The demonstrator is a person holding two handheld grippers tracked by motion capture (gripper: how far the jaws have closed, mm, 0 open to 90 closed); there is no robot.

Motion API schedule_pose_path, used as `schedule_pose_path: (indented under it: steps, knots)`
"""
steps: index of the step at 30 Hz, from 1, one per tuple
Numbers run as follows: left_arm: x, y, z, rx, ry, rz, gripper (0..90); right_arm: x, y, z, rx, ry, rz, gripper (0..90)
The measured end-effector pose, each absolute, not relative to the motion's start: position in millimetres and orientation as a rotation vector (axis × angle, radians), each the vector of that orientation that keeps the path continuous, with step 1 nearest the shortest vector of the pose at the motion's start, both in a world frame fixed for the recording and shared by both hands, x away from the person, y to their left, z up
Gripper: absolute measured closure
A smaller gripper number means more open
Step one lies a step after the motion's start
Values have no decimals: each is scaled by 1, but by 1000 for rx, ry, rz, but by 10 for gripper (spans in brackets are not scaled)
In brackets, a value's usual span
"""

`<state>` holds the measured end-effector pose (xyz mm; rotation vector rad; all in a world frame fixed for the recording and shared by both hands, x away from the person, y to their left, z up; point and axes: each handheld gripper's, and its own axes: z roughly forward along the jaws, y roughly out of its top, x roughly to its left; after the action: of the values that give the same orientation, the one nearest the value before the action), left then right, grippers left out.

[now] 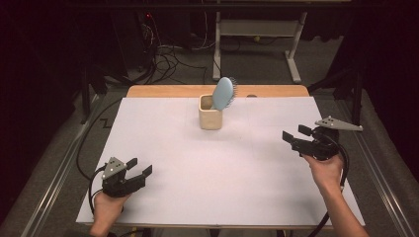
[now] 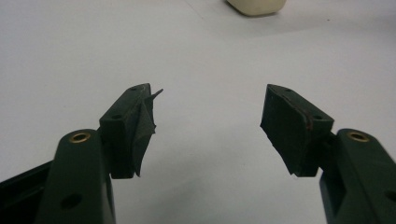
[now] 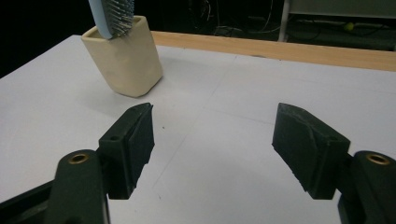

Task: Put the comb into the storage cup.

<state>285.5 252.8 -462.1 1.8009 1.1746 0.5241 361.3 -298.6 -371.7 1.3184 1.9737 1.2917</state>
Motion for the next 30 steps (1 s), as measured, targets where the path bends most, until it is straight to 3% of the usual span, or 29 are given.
schedule_pose_path:
  steps: [30]
  knots:
    - [286, 253, -462, 1801, 1180, 518, 352, 343, -320, -382, 1347, 1923, 1324, 297]
